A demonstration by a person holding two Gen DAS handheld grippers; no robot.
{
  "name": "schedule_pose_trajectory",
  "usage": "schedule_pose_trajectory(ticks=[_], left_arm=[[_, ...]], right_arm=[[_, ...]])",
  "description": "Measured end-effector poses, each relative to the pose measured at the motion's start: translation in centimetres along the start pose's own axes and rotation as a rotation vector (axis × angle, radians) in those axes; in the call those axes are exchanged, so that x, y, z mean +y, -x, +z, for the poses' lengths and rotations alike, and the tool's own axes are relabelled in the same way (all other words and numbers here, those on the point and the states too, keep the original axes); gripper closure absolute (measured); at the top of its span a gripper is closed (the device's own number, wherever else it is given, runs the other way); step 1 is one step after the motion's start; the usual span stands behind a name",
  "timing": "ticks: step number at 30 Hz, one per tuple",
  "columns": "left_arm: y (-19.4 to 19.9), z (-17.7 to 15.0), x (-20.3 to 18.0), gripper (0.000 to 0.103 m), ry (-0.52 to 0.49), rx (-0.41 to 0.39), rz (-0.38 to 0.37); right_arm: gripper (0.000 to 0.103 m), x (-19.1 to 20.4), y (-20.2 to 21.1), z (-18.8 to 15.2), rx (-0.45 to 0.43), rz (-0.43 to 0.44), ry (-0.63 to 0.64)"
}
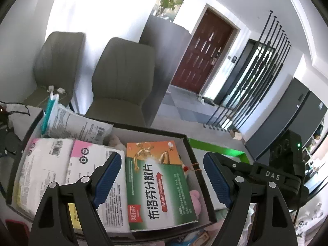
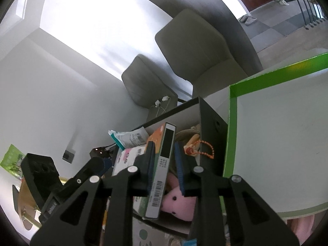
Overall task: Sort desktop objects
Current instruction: 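Open the right gripper and release the sponge in the dark box, then withdraw the right gripper from the dark box toward the table items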
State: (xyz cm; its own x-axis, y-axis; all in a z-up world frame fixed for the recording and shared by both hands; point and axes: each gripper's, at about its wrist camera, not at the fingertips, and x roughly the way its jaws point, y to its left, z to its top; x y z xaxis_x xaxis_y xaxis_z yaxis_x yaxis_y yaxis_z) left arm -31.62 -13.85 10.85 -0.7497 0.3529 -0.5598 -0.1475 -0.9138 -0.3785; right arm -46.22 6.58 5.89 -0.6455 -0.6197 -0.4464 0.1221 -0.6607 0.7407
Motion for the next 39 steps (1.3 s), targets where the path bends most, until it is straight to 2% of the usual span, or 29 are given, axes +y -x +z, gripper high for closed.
schedule_pose_trajectory(ticks=[9, 15, 18, 21, 24, 39], left_arm=[[2.2, -0.3, -0.4, 0.020, 0.003, -0.056, 0.006], [3.5, -0.7, -1.0, 0.020, -0.005, -0.085, 0.015], [3.9, -1.0, -1.3, 0.020, -0.009, -0.094, 0.022], [4.6, -1.3, -1.3, 0.020, -0.009, -0.101, 0.019], [4.9, -2.2, -1.3, 0.020, -0.008, -0.086, 0.023], [10.8, -7.2, 0.0, 0.020, 0.022, -0.072, 0.061]], right_arm=[[0.066, 1.6, 2.1, 0.1, -0.055, 0.008, 0.029], [0.066, 1.0, 2.5, -0.1, -0.055, -0.005, 0.004], [0.059, 0.6, 2.8, -0.5, -0.051, -0.011, -0.010], [0.059, 0.3, 3.0, -0.7, -0.051, -0.011, -0.028], [0.058, 0.7, 3.8, -1.1, -0.067, -0.012, -0.014], [0.048, 2.0, 7.7, -6.1, -0.061, -0.023, 0.017]])
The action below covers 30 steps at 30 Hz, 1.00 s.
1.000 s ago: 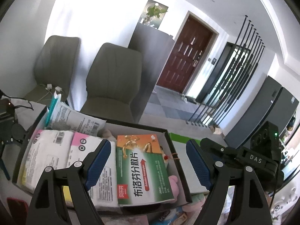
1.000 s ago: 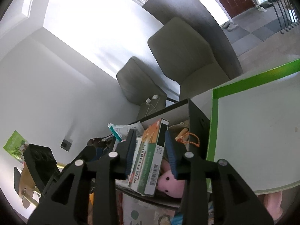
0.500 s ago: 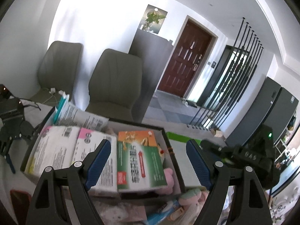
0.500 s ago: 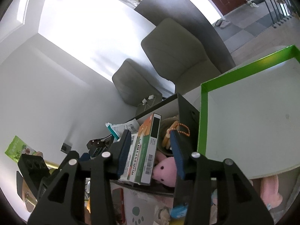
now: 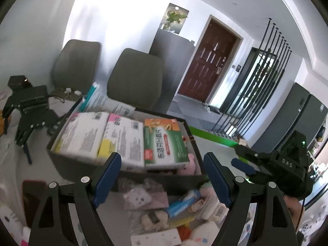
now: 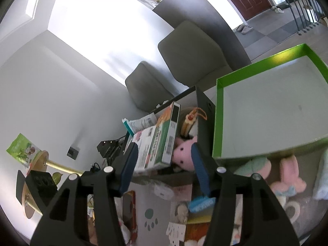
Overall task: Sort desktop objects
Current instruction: 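Withdraw the right gripper from the dark box toward the table items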
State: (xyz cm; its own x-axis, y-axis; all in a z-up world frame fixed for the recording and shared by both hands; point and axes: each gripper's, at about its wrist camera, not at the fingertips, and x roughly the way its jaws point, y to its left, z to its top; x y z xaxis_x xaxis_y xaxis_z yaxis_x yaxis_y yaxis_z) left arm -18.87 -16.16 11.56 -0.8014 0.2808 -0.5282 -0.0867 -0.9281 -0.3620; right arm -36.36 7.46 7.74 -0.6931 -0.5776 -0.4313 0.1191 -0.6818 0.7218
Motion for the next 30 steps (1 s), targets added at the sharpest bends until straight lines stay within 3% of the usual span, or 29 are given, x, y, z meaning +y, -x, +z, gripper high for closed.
schedule_pose_trajectory(ticks=[21, 23, 25, 30], left_arm=[[7.1, -5.2, 0.6, 0.020, 0.019, -0.019, 0.011], [7.6, -7.1, 0.5, 0.020, 0.021, -0.043, -0.019], [7.5, -9.5, 0.9, 0.020, 0.030, -0.025, -0.106], [7.3, -13.7, 1.0, 0.020, 0.010, -0.024, -0.155]], right_arm=[[0.036, 3.2, 4.8, -5.2, 0.014, 0.021, 0.095], [0.036, 3.5, 5.2, -5.6, 0.016, 0.025, 0.100], [0.035, 3.7, 5.7, -6.0, 0.018, 0.030, 0.109], [0.034, 3.6, 7.1, -8.2, 0.033, 0.057, 0.134]])
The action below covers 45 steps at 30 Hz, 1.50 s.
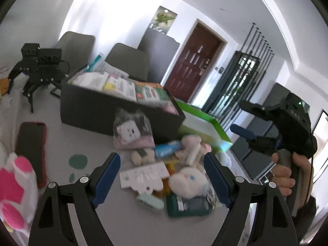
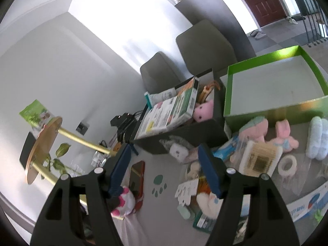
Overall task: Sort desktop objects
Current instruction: 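Withdraw the right gripper from the dark box toward the table items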
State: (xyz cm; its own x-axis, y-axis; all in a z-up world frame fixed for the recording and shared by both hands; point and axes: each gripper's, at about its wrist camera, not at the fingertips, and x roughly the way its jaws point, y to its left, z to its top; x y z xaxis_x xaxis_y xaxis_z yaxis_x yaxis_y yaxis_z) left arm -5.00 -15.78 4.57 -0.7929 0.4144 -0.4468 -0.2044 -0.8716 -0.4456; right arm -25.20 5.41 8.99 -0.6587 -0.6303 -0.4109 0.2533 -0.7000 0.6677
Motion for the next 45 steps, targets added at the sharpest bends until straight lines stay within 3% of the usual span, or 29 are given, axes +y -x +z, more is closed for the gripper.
schedule_pose_trajectory(ticks=[4, 10, 18, 20, 22, 31, 36, 45], left_arm=[[-1.2, -2.5, 0.5, 0.020, 0.002, 0.048, -0.052], [-3.0, -4.2, 0.3, 0.020, -0.009, 0.141, -0.007], [-4.9, -6.0, -1.2, 0.020, -0.072, 0.230, -0.015], [-5.4, -6.5, -1.6, 0.020, -0.086, 0.257, -0.020], [-5.9, -7.0, -2.1, 0.020, -0.105, 0.279, -0.027], [-7.7, -8.9, -4.5, 0.020, -0.173, 0.355, -0.074], [-9.0, -9.8, -5.1, 0.020, -0.198, 0.406, -0.052], [-8.9, -10.2, -5.7, 0.020, -0.215, 0.400, -0.044]], right_arm=[[0.033, -1.3, 1.0, -2.6, -0.018, -0.022, 0.006], [0.033, -2.6, 2.3, -2.9, -0.055, -0.005, -0.021], [0.032, -5.0, 2.1, -4.2, 0.003, -0.011, -0.074], [0.030, -5.4, 2.3, -4.8, 0.009, -0.010, -0.081], [0.021, -6.4, 2.5, -5.7, 0.021, 0.007, -0.103], [0.019, -9.9, 2.7, -9.3, 0.097, 0.036, -0.188], [0.018, -11.8, 2.1, -11.2, 0.151, 0.029, -0.253], [0.013, -12.3, 1.8, -11.5, 0.162, 0.017, -0.267]])
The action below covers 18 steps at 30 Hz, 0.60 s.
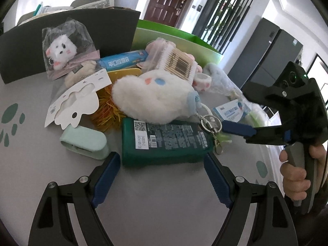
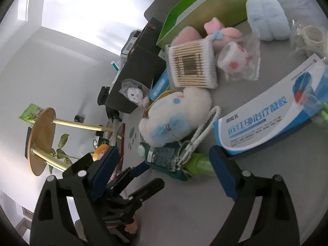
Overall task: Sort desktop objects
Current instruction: 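Withdraw the right gripper from the dark box toward the table items, then lower the open right gripper around the green lotion bottle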
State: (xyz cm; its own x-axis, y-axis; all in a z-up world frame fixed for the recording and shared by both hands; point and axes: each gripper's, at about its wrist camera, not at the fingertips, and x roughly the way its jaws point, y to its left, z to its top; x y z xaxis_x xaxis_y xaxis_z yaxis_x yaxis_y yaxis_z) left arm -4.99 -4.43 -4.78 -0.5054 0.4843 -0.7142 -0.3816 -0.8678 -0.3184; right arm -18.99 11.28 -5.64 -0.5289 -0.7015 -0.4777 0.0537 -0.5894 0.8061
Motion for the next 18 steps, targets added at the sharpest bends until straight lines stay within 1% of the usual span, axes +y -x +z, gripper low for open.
schedule_pose_trajectory(ticks=[4, 5, 8, 10, 11, 14, 18], left_arm=[[-0.7, 0.6, -0.2, 0.019, -0.008, -0.007, 0.013], [-0.7, 0.6, -0.4, 0.018, -0.016, -0.008, 0.018], [-0.8, 0.5, -0.7, 0.014, -0.036, -0.003, 0.023], [-0.6, 0.4, -0.7, 0.014, -0.033, -0.003, 0.012], [-0.5, 0.3, -0.6, 0.014, -0.028, -0.002, 0.002], [0.2, -0.5, -0.7, 0.014, -0.017, 0.003, -0.021], [1.4, -2.2, -1.0, 0.014, -0.024, -0.003, -0.037]], right_arm=[[0.013, 0.6, -0.4, -0.3, 0.005, -0.043, 0.048], [0.013, 0.7, -0.6, -0.4, 0.012, -0.050, 0.055], [0.012, 0.3, -2.0, -0.9, 0.084, -0.070, 0.042], [0.011, 0.5, -2.1, -1.4, 0.094, -0.070, 0.059], [0.011, 0.5, -2.1, -1.8, 0.107, -0.048, 0.067], [0.013, 0.9, -1.8, -3.4, 0.141, -0.020, 0.106], [0.013, 1.9, -1.4, -6.2, 0.221, 0.041, 0.168]])
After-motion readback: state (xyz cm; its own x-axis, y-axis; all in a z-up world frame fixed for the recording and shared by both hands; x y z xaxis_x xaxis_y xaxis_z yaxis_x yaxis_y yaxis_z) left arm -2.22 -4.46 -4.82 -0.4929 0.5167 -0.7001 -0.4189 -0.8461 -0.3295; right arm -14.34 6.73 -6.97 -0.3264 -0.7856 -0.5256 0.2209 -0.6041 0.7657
